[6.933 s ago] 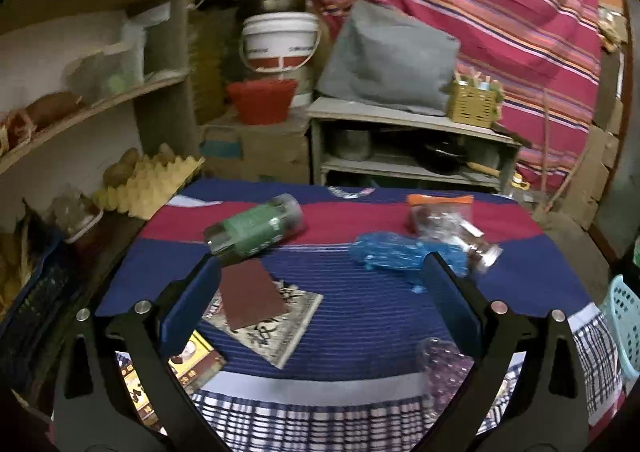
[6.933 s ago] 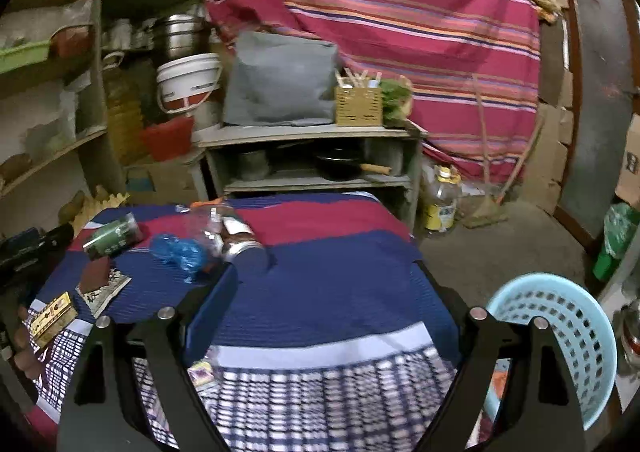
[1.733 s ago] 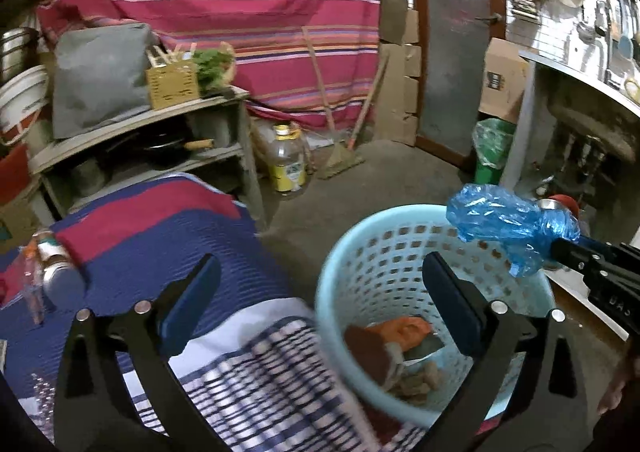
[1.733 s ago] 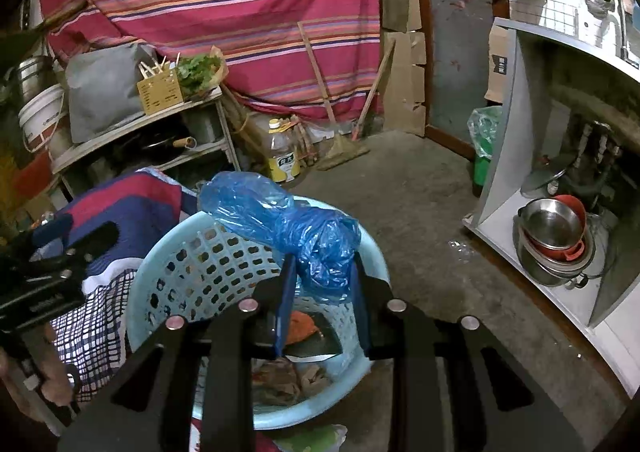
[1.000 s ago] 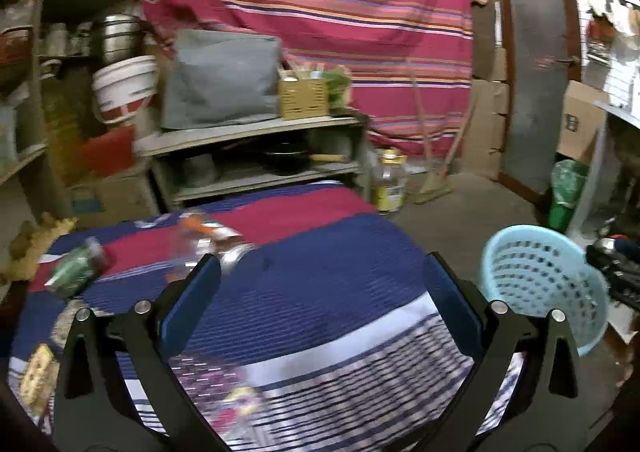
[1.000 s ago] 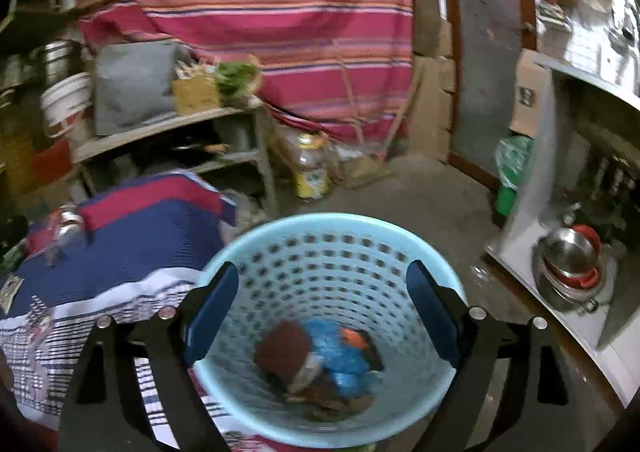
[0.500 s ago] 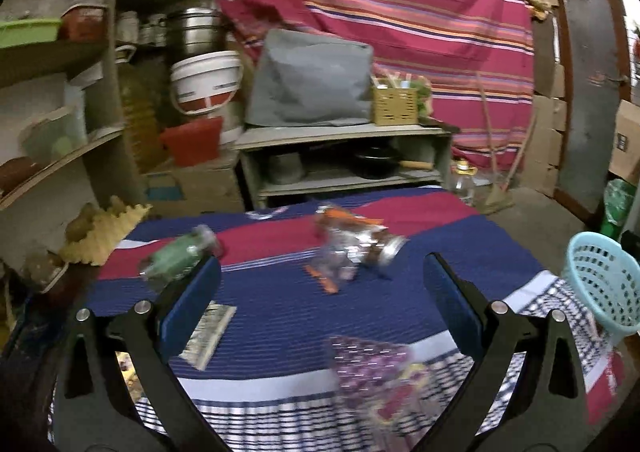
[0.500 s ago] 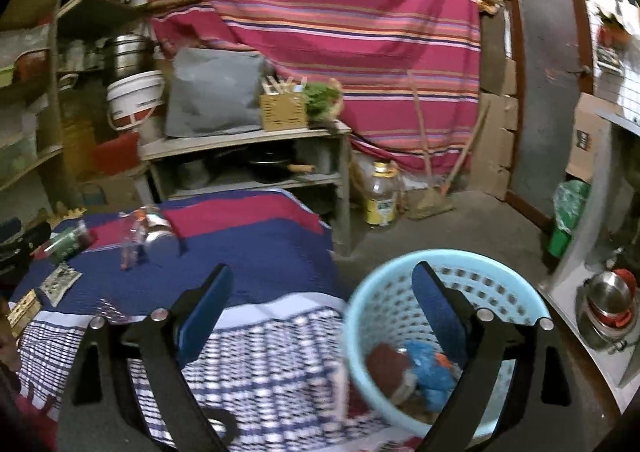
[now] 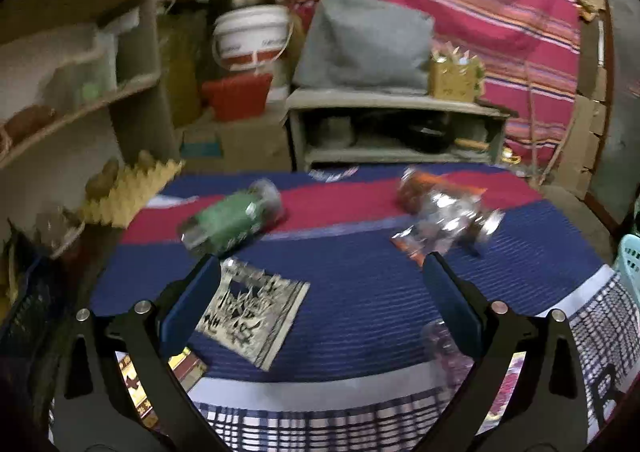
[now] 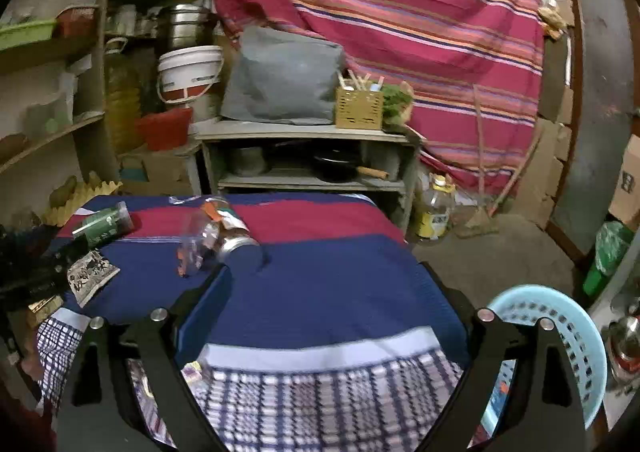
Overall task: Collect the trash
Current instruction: 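Move both tools back over the table toward the remaining trash, then grasp the black-and-white printed paper packet with the left tool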
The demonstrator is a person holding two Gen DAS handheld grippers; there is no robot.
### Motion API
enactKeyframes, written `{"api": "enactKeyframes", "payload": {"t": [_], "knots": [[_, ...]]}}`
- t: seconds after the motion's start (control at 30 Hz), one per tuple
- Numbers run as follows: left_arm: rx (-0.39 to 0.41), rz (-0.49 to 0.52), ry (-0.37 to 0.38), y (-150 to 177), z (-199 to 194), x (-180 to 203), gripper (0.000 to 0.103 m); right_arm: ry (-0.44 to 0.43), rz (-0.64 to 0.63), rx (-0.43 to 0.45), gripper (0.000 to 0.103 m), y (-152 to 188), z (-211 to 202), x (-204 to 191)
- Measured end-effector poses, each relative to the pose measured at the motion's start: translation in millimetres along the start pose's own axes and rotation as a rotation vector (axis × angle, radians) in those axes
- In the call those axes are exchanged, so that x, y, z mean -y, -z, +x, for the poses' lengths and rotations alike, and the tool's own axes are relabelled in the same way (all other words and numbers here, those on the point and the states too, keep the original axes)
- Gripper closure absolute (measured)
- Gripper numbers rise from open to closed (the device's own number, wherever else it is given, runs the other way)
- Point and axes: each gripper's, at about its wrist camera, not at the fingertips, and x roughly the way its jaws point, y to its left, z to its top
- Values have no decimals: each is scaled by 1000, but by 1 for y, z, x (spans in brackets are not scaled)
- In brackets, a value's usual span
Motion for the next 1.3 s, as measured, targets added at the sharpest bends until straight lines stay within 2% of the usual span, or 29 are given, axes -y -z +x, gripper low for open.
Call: {"api": "enactKeyframes", "payload": {"t": [0.2,0.37,0.43,0.67,0.77,0.83,0.93,1.17,1.23,1.27,1.3], "knots": [[-86,-48,-17,15,30,-21,6,-41,23,-27,13,-12,35,-32],[-149,-81,-46,24,54,-38,6,-55,-14,-49,13,-1,56,-52],[-167,-65,-84,26,65,-43,6,-58,-32,-71,13,3,64,-55],[-259,-101,-45,27,92,-53,6,-40,-31,-109,13,9,76,-39],[-309,-99,-8,29,103,-52,17,-35,-25,-123,13,10,80,-33],[-361,-99,-4,31,114,-52,19,-31,-27,-131,13,11,82,-31],[-355,-96,-7,31,115,-52,26,-29,-26,-139,13,14,81,-29],[-339,-35,17,30,110,-50,63,-45,-30,-154,13,18,83,-33],[-335,-41,51,29,109,-54,74,-48,-41,-153,13,19,83,-36],[-333,-44,64,28,108,-54,84,-49,-43,-153,13,19,83,-36],[-332,-38,73,27,106,-53,85,-52,-44,-154,13,20,84,-38]]}}
